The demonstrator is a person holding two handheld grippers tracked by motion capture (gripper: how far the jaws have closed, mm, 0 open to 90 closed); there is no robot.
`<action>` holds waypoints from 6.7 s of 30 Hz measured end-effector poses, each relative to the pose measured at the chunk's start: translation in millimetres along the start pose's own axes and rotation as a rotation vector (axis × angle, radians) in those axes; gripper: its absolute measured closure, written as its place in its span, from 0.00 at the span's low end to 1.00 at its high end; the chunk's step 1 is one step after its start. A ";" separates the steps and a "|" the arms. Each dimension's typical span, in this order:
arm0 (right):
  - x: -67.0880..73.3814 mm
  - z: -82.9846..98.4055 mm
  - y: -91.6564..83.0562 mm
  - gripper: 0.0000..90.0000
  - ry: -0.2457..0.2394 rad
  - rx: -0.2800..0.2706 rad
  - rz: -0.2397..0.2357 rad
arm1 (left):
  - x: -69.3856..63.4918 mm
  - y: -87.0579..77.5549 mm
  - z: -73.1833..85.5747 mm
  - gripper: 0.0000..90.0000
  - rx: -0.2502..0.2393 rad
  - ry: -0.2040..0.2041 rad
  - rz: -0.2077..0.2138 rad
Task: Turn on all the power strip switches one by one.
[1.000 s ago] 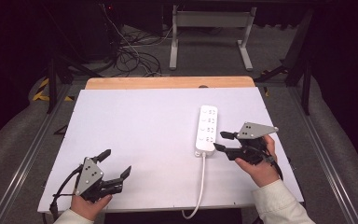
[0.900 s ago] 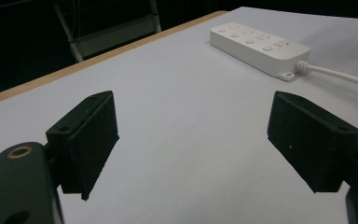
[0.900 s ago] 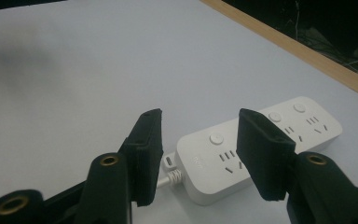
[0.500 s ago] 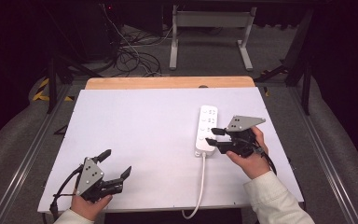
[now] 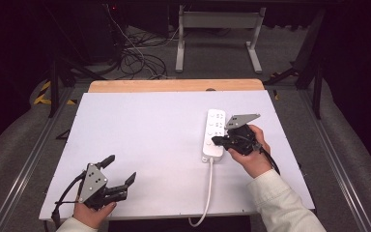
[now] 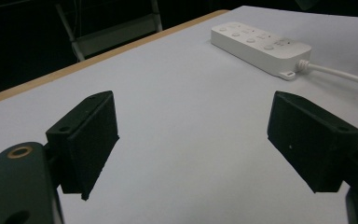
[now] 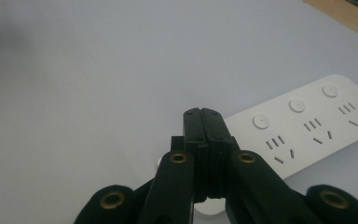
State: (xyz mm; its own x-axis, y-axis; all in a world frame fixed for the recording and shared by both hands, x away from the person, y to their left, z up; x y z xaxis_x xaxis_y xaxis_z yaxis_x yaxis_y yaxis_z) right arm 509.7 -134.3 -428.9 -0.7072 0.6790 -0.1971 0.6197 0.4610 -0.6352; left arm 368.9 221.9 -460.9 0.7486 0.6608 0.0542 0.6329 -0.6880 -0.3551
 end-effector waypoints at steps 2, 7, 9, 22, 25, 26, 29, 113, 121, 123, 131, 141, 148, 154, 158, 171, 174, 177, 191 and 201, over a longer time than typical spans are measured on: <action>-0.7 -1.5 8.0 1.00 0.001 0.034 0.020 | 0.2 0.2 0.2 0.18 0.001 0.000 -0.001; -0.7 -2.4 18.6 1.00 -0.007 0.063 0.045 | 0.4 0.4 0.3 0.18 0.000 -0.001 -0.001; -0.6 -2.8 23.2 1.00 -0.011 0.071 0.042 | 0.3 0.4 0.2 0.18 0.000 0.000 -0.001; 0.7 -2.3 48.7 1.00 -0.047 0.145 0.026 | 0.2 0.5 0.5 0.18 0.000 0.001 0.000; 1.7 -2.1 52.5 1.00 -0.039 0.150 0.033 | 0.1 0.4 0.5 0.18 0.000 0.001 -0.001; 1.7 -2.0 53.4 1.00 -0.042 0.150 0.035 | 0.2 0.4 0.5 0.18 -0.001 0.001 -0.001; 0.8 -1.1 56.1 1.00 -0.040 0.163 0.047 | 0.0 0.5 0.5 0.18 0.000 0.002 -0.001; -31.1 -10.7 75.8 1.00 0.043 0.148 0.106 | 1.1 2.8 1.7 0.18 0.015 0.005 -0.004; -31.5 -8.0 82.0 1.00 0.041 0.167 0.112 | 1.2 2.8 1.7 0.18 0.014 0.003 -0.004; -31.2 -7.6 83.1 1.00 0.037 0.170 0.112 | 1.2 2.7 1.7 0.18 0.015 0.004 -0.004; -31.1 -5.6 85.6 1.00 0.034 0.188 0.116 | 1.1 2.7 1.6 0.18 0.012 0.002 -0.005; -30.2 -4.5 86.5 1.00 0.053 0.182 0.119 | 0.3 2.6 1.5 0.18 0.010 -0.002 -0.004; -29.7 -3.5 87.0 1.00 0.056 0.184 0.124 | 0.3 2.2 1.3 0.18 0.008 0.001 -0.004; -26.9 -3.8 87.5 1.00 0.037 0.188 0.145 | 0.2 2.3 1.3 0.18 0.008 0.000 -0.003; -28.1 -3.5 87.8 1.00 0.052 0.192 0.135 | 0.3 2.1 1.2 0.18 0.007 0.004 -0.005; -28.7 -3.1 88.8 1.00 0.082 0.203 0.135 | 0.2 1.7 1.2 0.18 0.006 0.000 -0.003; -27.8 -3.5 89.1 1.00 0.074 0.205 0.142 | 0.0 1.9 1.1 0.18 0.006 0.002 -0.002; -27.0 -3.1 89.6 1.00 0.066 0.205 0.147 | -0.1 1.6 1.1 0.18 0.005 -0.001 -0.001; -31.1 -26.4 70.0 1.00 0.055 0.100 0.151 | 1.3 3.5 1.8 0.18 0.010 -0.007 0.000; -41.7 -30.6 75.0 1.00 0.062 0.094 0.165 | 2.0 2.4 1.7 0.18 0.011 0.000 -0.003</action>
State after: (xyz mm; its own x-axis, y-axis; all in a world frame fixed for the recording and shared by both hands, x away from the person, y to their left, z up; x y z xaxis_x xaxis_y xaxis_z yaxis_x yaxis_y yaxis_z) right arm 596.1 -110.6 -445.4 -0.5749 0.7759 -0.2597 0.6885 0.2872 -0.6659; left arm 371.5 222.0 -463.2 0.7465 0.6631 0.0553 0.6332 -0.6824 -0.3653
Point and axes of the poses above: each handheld gripper's, and its own axes: y roughly forward along the jaws, z roughly out of its underside, x roughly to its left, the point moved 4 cm from there along y, roughly forward along the jaws, and after that the axes turned 15 degrees about z, right-handed, at the moved point
